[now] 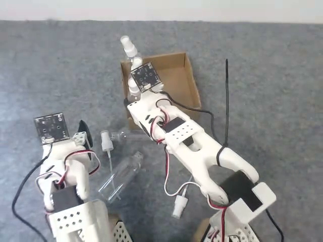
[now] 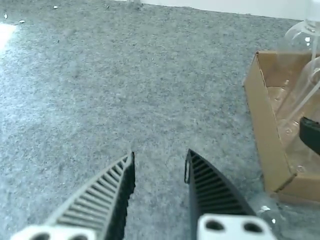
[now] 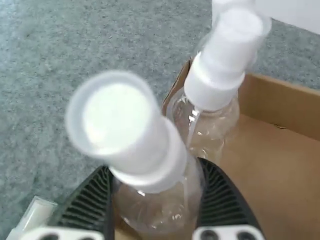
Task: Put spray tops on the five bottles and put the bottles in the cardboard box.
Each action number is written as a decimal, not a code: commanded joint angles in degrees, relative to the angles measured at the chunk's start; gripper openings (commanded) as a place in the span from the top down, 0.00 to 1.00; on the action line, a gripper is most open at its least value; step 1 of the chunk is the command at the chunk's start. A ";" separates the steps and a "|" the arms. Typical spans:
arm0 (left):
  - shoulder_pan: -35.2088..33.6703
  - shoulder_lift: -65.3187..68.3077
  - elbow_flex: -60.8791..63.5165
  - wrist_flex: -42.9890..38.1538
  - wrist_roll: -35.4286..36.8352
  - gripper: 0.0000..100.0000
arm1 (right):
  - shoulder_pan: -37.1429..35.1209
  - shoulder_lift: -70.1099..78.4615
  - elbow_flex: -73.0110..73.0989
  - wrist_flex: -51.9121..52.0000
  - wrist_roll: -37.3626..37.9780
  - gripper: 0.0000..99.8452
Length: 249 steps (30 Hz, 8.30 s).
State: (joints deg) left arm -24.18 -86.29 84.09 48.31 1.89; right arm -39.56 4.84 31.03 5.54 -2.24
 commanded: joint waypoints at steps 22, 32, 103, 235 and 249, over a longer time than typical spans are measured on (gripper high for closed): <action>-0.35 -0.79 -0.66 -1.67 0.44 0.85 | -0.84 -1.54 -5.10 4.97 -0.62 0.72; -0.35 -0.79 -0.66 -1.67 0.44 0.85 | -1.63 -6.46 -5.01 10.33 -0.62 0.72; -23.91 -0.79 -1.01 -7.56 8.70 0.85 | -15.52 -16.31 -15.21 64.13 24.79 0.84; -24.88 -0.79 -1.19 -7.56 9.32 0.85 | 32.92 -22.37 0.00 70.29 40.44 0.89; -24.88 -0.79 -1.19 -7.56 9.32 0.85 | 32.40 -22.29 5.27 69.05 44.48 0.68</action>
State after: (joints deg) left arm -49.32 -86.29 84.09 42.33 10.51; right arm -7.65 -14.59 36.75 75.08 41.10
